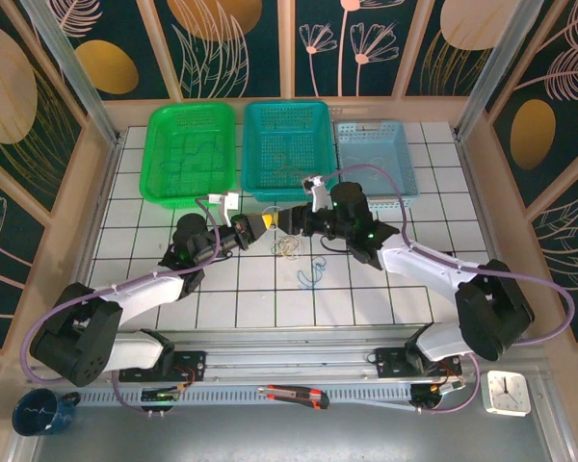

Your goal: Untangle the cables

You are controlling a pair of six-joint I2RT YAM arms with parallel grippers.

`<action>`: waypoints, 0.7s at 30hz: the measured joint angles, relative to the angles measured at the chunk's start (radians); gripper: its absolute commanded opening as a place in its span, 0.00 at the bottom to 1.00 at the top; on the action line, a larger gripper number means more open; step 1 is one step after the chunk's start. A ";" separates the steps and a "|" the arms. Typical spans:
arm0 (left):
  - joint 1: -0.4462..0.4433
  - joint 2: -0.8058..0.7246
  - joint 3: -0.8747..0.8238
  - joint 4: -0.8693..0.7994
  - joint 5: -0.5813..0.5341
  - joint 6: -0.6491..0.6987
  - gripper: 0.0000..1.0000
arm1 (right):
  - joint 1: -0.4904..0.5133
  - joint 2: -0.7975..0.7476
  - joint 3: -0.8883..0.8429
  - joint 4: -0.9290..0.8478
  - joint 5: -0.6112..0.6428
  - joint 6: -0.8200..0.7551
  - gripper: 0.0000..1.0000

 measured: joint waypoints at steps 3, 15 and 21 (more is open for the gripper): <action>-0.002 0.000 0.003 0.000 0.008 0.000 0.00 | 0.000 0.015 0.015 0.000 0.003 -0.007 0.50; -0.010 0.000 0.012 -0.011 0.030 0.001 0.00 | -0.014 0.023 0.049 -0.007 0.025 -0.044 0.00; -0.015 0.002 0.016 -0.015 0.029 0.001 0.00 | -0.024 0.008 0.049 -0.027 0.026 -0.045 0.00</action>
